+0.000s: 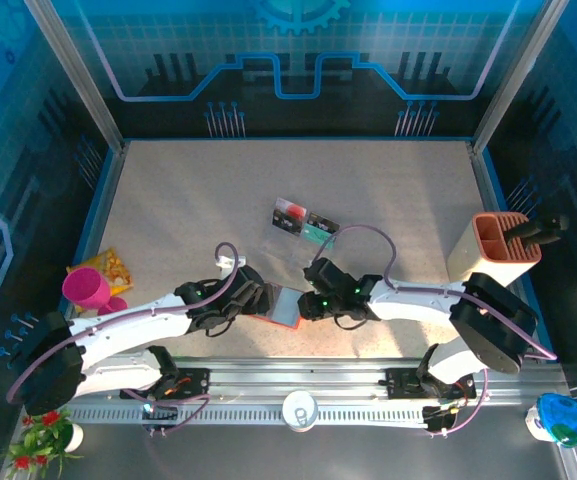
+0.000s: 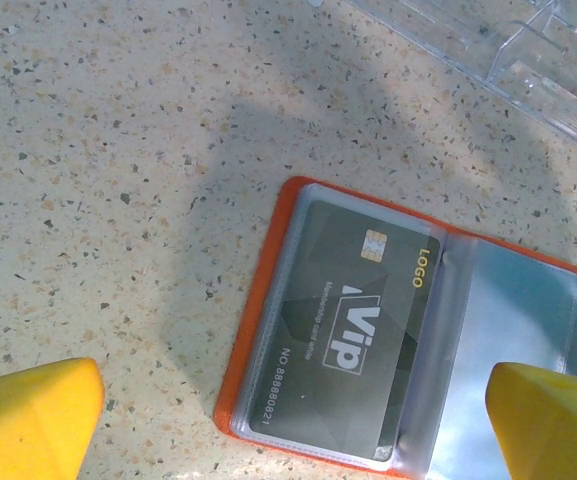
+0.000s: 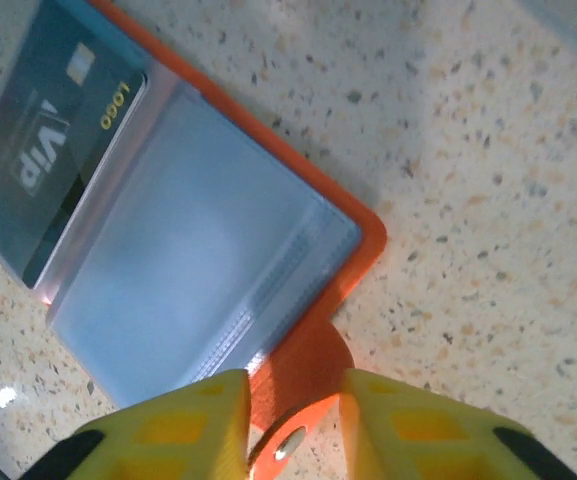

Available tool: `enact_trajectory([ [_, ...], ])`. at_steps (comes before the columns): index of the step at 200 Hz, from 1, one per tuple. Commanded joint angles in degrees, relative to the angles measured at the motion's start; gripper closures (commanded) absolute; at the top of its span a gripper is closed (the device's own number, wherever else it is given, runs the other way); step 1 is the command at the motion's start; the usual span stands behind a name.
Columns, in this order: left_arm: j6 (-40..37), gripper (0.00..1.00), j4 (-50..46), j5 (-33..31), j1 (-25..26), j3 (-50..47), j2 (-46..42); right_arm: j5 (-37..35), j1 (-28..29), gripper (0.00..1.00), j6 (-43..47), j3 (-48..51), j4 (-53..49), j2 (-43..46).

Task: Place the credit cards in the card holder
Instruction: Rotate the card holder at the bottom-center of the table.

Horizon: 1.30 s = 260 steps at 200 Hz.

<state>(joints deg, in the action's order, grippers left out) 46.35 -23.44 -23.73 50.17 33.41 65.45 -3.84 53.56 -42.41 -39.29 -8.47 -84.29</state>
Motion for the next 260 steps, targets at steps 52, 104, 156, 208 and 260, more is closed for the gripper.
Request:
enact_trajectory([
  [52, -0.60, 0.01, 1.71, 1.31, -0.51, 1.66, 0.95, -1.97, -3.81, 0.67, 5.45, -2.84, -5.68, 1.71],
  [104, 0.40, 0.01, 5.33, 5.06, -2.20, 0.97, 2.04, 1.89, -2.51, 0.78, 2.48, -1.56, -1.00, 6.00],
  [156, 2.97, 0.01, 11.14, 11.78, -6.50, -1.96, 1.39, 6.00, -0.56, 0.91, -0.30, -0.83, 7.77, -0.28],
  [208, 2.58, 0.01, 12.63, 14.93, -7.90, -2.03, 2.41, 6.30, 0.04, 0.96, 0.00, -0.88, 9.43, -4.68],
  [260, 2.37, 0.01, 13.07, 14.94, -8.34, -2.47, 3.54, 6.63, -0.78, 1.00, 1.24, 0.15, 8.65, -6.84],
])
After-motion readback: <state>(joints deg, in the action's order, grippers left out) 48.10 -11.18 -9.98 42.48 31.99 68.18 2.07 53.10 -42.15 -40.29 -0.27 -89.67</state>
